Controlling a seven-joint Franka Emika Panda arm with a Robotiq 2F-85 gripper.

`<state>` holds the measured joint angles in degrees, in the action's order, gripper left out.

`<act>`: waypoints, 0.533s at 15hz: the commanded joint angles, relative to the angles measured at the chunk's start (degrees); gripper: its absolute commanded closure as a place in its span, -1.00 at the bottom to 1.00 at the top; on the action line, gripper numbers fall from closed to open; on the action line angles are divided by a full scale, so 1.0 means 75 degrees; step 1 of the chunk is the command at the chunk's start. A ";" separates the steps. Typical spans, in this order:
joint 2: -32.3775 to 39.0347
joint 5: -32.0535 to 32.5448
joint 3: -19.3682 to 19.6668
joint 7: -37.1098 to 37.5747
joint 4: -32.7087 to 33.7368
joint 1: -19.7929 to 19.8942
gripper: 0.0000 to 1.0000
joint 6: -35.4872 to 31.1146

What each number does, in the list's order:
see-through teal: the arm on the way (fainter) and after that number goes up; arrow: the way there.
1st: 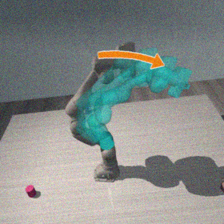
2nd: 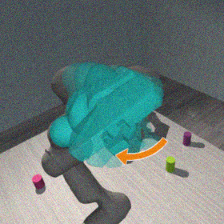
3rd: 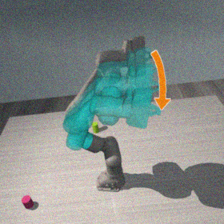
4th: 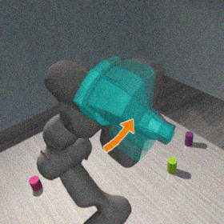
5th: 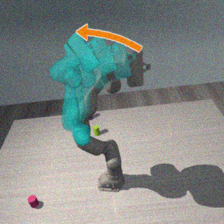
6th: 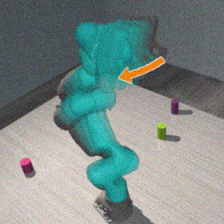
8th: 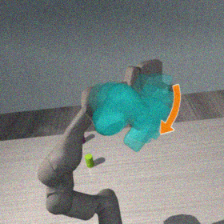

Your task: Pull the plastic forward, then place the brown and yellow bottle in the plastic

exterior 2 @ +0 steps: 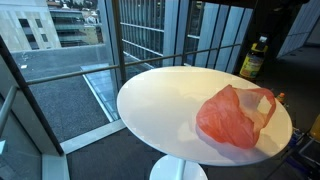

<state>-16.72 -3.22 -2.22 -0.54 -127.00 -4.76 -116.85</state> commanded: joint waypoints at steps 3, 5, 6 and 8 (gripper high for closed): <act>-0.0104 -0.0334 -0.0079 -0.0305 -0.0480 -0.0150 0.61 0.0058; -0.0028 -0.0354 -0.0107 -0.0325 -0.0607 -0.0190 0.61 0.0059; 0.0007 -0.0354 -0.0116 -0.0335 -0.0662 -0.0204 0.61 0.0061; 0.0114 -0.0305 -0.0135 -0.0332 -0.0752 -0.0204 0.61 -0.0022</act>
<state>-16.39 -4.57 -3.08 -1.35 -132.07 -6.39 -116.85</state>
